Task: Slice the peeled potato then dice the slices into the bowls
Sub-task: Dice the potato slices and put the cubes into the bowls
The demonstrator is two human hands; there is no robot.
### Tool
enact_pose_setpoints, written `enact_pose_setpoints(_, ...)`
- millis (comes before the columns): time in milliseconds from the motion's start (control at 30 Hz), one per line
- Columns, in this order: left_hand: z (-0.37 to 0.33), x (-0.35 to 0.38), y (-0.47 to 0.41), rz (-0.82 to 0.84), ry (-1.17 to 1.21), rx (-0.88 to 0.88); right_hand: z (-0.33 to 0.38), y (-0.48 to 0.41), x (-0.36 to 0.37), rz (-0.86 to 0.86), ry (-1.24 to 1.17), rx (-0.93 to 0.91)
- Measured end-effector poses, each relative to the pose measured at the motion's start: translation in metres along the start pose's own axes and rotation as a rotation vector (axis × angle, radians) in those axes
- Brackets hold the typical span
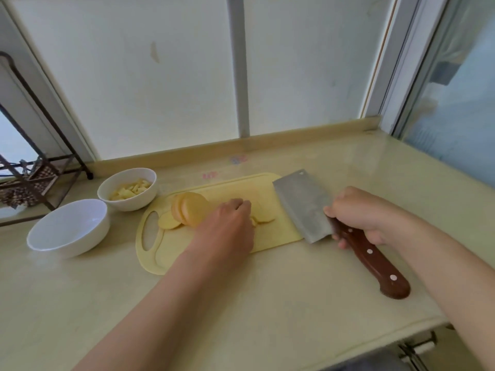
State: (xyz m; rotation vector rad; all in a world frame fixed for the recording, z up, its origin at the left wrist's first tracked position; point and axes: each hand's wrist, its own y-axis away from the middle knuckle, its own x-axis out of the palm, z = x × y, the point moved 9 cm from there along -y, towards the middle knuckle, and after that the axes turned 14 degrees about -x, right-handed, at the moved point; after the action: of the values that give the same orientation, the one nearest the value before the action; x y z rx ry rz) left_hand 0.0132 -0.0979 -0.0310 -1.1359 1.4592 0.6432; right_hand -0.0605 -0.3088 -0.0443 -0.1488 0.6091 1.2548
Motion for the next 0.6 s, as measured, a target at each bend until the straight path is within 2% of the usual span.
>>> enact_pose_setpoints(233,0.001,0.010,-0.004,0.073,-0.014,-0.023,0.001,0.014,0.033,0.024,0.172,0.002)
enact_pose_setpoints(467,-0.002,0.025,-0.008,0.201,-0.042,-0.026,0.015,0.022,0.033,0.006,0.328,-0.066)
enact_pose_setpoints(600,0.000,0.022,-0.008,0.226,0.013,-0.035,0.009,0.023,0.022,-0.030,0.309,-0.061)
